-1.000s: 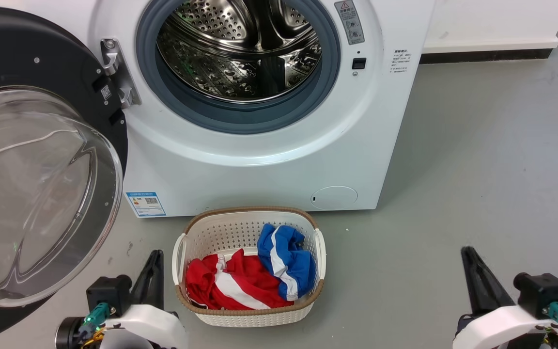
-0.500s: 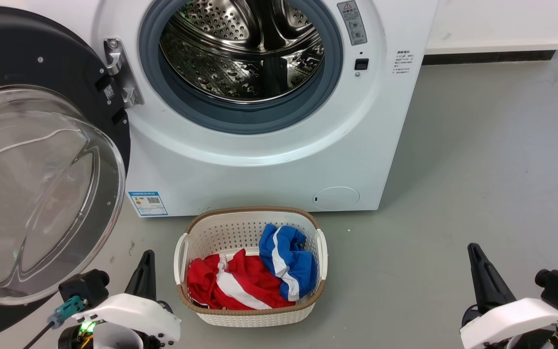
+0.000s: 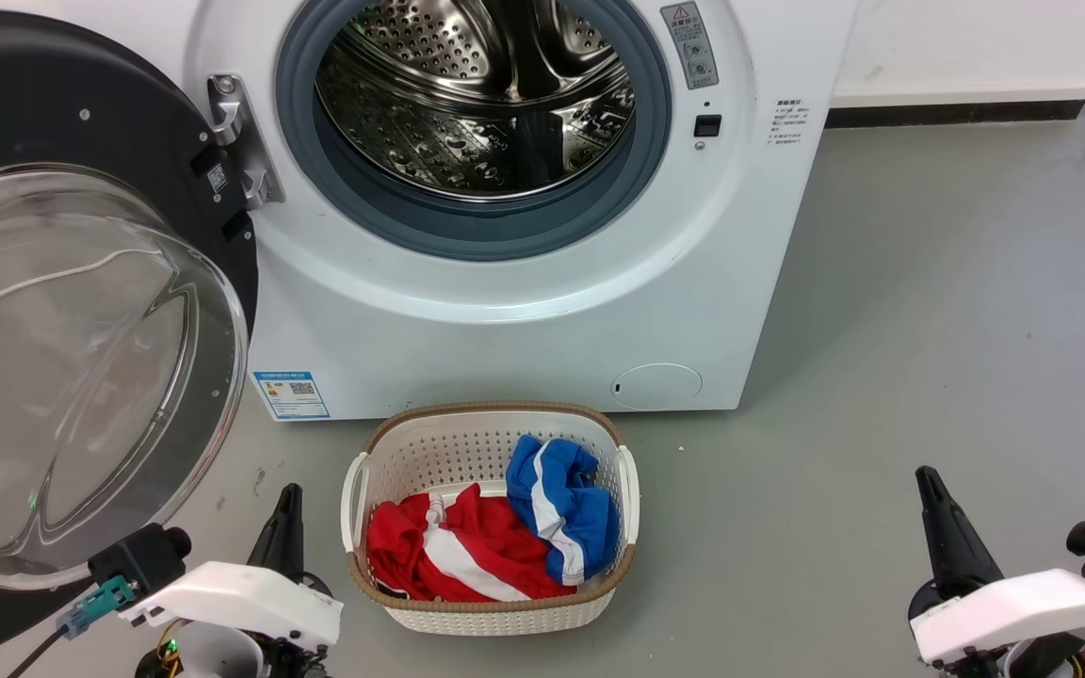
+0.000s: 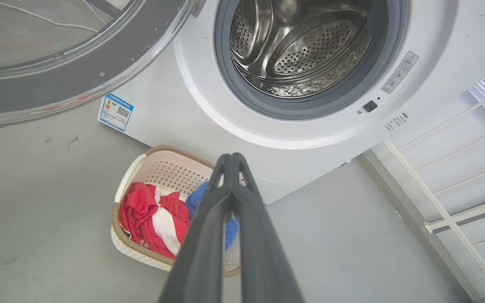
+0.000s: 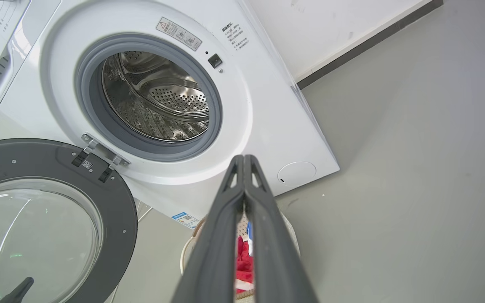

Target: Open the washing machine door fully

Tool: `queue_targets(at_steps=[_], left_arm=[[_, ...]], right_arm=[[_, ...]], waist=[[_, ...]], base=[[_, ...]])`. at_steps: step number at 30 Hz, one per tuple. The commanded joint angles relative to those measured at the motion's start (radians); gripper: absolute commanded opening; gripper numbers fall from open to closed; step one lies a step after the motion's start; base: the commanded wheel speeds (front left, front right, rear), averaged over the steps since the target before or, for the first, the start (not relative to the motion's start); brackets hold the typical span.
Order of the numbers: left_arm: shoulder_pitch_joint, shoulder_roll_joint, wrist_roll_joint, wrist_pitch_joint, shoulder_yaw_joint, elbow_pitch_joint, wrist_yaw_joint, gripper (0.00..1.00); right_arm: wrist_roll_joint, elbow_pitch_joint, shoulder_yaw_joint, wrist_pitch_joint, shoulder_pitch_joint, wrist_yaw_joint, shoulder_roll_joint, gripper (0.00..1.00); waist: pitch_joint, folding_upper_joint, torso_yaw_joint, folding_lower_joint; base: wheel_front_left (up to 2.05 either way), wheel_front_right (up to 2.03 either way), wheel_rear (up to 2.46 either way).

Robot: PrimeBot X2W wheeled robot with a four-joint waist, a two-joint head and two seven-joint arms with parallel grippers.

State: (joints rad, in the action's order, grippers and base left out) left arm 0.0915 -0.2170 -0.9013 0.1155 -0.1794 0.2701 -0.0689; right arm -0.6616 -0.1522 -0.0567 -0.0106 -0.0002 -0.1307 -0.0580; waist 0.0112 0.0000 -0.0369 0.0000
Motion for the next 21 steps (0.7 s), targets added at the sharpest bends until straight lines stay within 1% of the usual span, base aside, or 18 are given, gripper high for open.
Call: queue_targets(at_steps=[1, 21], left_arm=[[0.024, -0.002, -0.023, -0.007, 0.017, -0.014, 0.008, 0.0], [0.025, 0.048, -0.226, -0.072, 0.098, -0.019, 0.065, 0.0]], right_arm=[[-0.033, 0.008, -0.004, 0.003, -0.028, 0.0, 0.001, 0.0], [-0.302, -0.021, -0.02, 0.039, -0.055, 0.0, 0.003, 0.0]], waist=[[0.0, 0.0, 0.0, 0.0], [-0.002, 0.0, 0.008, 0.0]], base=[[0.0, 0.0, 0.0], [0.0, 0.0, 0.0]])
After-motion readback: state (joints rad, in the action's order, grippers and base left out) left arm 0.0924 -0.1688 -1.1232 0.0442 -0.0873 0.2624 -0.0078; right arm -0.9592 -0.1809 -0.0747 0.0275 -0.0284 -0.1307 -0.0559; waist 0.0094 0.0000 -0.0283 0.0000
